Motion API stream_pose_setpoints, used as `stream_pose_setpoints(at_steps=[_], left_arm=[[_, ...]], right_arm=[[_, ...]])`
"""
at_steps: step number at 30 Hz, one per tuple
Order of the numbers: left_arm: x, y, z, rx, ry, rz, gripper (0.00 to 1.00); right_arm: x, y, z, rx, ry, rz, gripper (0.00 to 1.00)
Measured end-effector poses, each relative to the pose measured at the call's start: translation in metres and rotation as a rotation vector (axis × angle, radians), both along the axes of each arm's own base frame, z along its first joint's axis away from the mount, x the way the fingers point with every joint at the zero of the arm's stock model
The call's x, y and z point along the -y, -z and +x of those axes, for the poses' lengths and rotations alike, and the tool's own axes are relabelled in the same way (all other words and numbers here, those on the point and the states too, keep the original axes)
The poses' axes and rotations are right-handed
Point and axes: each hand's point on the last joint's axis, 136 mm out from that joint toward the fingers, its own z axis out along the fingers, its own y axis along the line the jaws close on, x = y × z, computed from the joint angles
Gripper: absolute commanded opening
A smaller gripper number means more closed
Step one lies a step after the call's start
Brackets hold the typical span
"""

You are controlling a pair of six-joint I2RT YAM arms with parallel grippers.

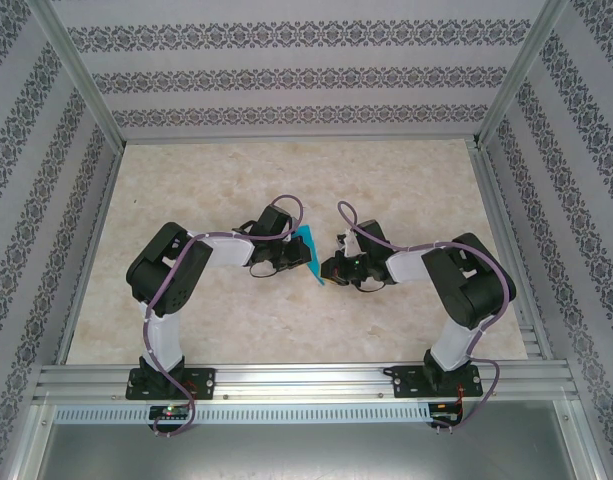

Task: Fold a paper plane with a square sheet of paper (pick it up from the middle)
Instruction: Fold the wing for the fifth time at the center of the table.

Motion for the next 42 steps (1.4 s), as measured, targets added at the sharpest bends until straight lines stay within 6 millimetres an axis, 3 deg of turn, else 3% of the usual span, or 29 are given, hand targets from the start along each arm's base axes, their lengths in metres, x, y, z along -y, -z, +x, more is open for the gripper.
stream_pose_setpoints(at_steps=[7, 10, 15, 20, 25, 42], left_arm=[[0.000, 0.000, 0.000, -0.001, 0.001, -0.001, 0.11], [0.000, 0.000, 0.000, -0.004, 0.001, 0.002, 0.11], [0.000, 0.000, 0.000, -0.006, 0.001, 0.003, 0.11], [0.000, 0.000, 0.000, -0.007, 0.001, 0.003, 0.11], [0.000, 0.000, 0.000, -0.007, 0.002, 0.002, 0.11], [0.001, 0.001, 0.000, -0.012, 0.003, 0.002, 0.11]], right_arm=[[0.006, -0.012, -0.003, 0.007, 0.007, -0.034, 0.20], [0.007, -0.027, -0.001, 0.053, 0.005, -0.062, 0.17], [-0.009, -0.038, 0.003, 0.093, -0.039, -0.075, 0.10], [-0.020, -0.027, 0.005, 0.074, -0.066, -0.094, 0.08], [-0.017, -0.010, 0.002, 0.027, -0.066, -0.126, 0.08], [-0.014, 0.003, -0.007, 0.002, -0.076, -0.123, 0.09]])
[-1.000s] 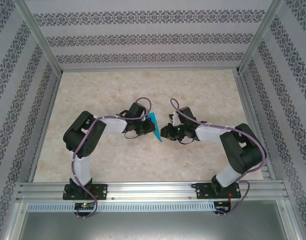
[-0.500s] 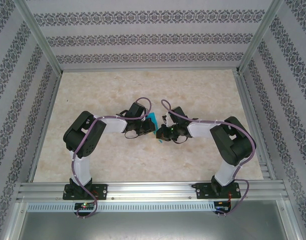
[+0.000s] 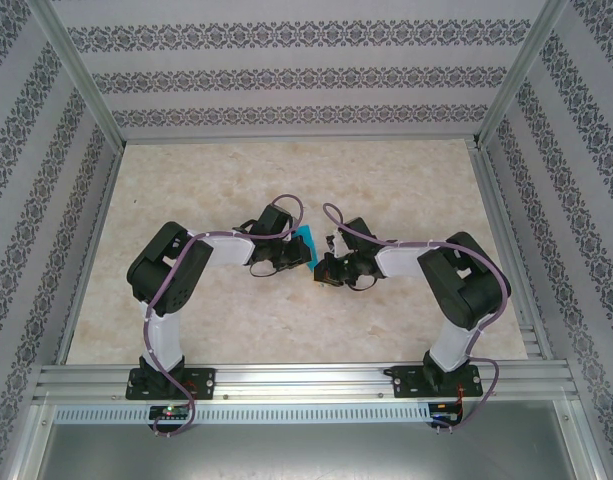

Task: Fold a paper plane with a square sheet of paper (pick it up from the middle)
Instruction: Fold the wing for the fifth time at the center of the table.

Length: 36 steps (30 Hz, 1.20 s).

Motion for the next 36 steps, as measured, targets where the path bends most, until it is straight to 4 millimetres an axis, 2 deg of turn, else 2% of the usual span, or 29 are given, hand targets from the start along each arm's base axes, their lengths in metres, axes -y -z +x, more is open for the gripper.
stream_pose_setpoints(at_steps=[5, 9, 12, 15, 20, 27, 36], left_arm=[[0.000, 0.000, 0.000, 0.000, 0.000, 0.000, 0.11], [0.000, 0.000, 0.000, 0.000, 0.000, 0.000, 0.11], [0.000, 0.000, 0.000, 0.000, 0.000, -0.001, 0.11], [0.000, 0.000, 0.000, 0.000, 0.000, -0.001, 0.11], [0.000, 0.000, 0.000, -0.001, 0.000, -0.001, 0.10], [0.000, 0.000, 0.000, -0.002, -0.001, -0.001, 0.10], [0.000, 0.000, 0.000, -0.004, -0.001, -0.002, 0.10]], right_arm=[[0.000, -0.004, -0.001, 0.013, -0.003, 0.015, 0.11], [0.001, -0.021, 0.002, 0.047, 0.002, 0.031, 0.12], [-0.002, -0.026, 0.005, 0.053, -0.004, 0.030, 0.11], [-0.006, -0.023, 0.007, 0.051, -0.008, 0.013, 0.10], [-0.002, -0.009, 0.003, 0.015, -0.005, -0.026, 0.10], [0.002, 0.001, -0.001, 0.000, -0.003, -0.040, 0.10], [0.007, 0.001, -0.013, 0.037, -0.017, -0.012, 0.11]])
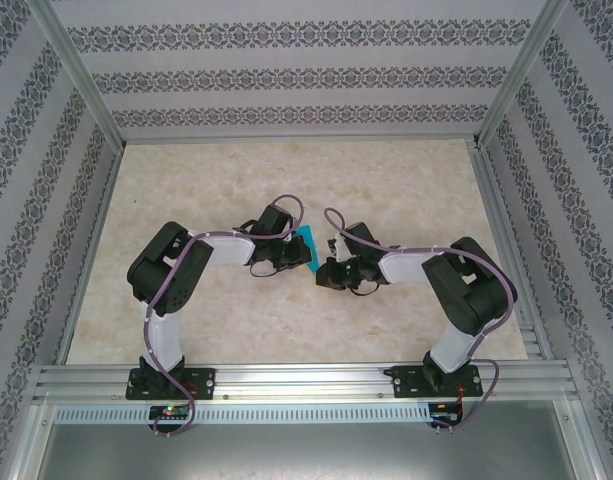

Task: Fold a paper plane with a square sheet of paper (pick it up from the middle)
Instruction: Fold the wing for the fifth time at the center of the table.

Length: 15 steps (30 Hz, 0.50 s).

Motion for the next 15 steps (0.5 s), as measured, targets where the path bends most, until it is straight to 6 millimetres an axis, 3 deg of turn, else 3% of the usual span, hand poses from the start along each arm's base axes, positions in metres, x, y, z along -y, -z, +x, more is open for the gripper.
stream_pose_setpoints(at_steps=[5, 11, 15], left_arm=[[0.000, 0.000, 0.000, -0.001, 0.001, 0.000, 0.10], [0.000, 0.000, 0.000, -0.002, 0.001, -0.001, 0.10], [0.001, 0.000, 0.000, -0.004, 0.003, -0.002, 0.10]], right_arm=[[0.003, -0.011, -0.005, 0.005, 0.000, 0.003, 0.11], [-0.013, -0.040, 0.026, 0.089, 0.008, 0.052, 0.10], [-0.015, -0.032, 0.035, 0.082, 0.015, 0.045, 0.09]])
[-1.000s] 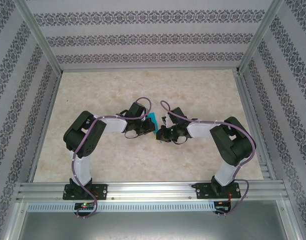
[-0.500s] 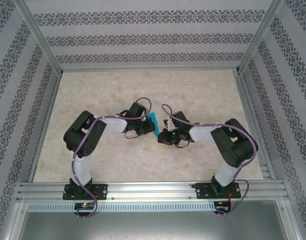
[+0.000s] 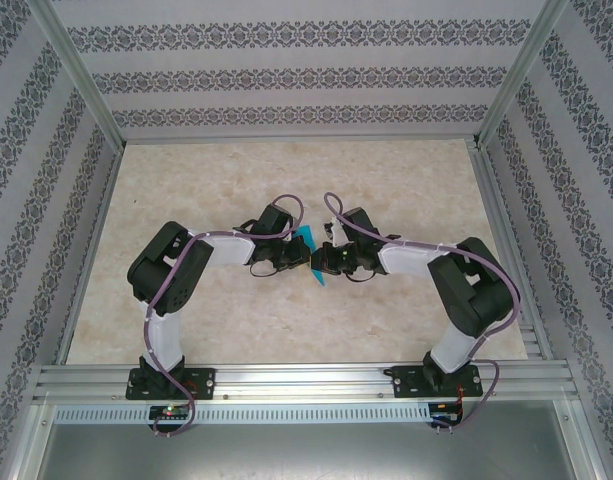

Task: Fold a paper plane with a square sheet of paper (pick it up from the middle)
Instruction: Fold the wing for the fifth time at the center of the table.

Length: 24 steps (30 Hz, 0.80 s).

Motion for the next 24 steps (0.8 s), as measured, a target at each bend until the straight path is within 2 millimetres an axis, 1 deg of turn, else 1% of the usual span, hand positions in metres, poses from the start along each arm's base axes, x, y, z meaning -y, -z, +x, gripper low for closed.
stream_pose_setpoints(at_steps=[4, 9, 16, 21, 24], left_arm=[[0.000, 0.000, 0.000, -0.001, 0.001, -0.001, 0.10], [0.001, 0.000, 0.000, -0.003, 0.002, -0.002, 0.10], [0.003, -0.004, 0.001, 0.008, 0.047, 0.017, 0.15], [0.009, -0.018, 0.010, 0.075, 0.111, 0.027, 0.16], [0.009, -0.026, 0.013, 0.120, 0.135, 0.035, 0.16]], right_arm=[[0.006, 0.019, -0.003, -0.045, 0.009, -0.040, 0.08], [0.009, 0.032, -0.007, -0.069, 0.009, -0.061, 0.08], [0.011, 0.034, -0.008, -0.055, -0.005, -0.067, 0.07], [0.011, 0.034, -0.008, -0.046, -0.014, -0.073, 0.07], [0.011, 0.035, -0.008, -0.044, -0.016, -0.074, 0.07]])
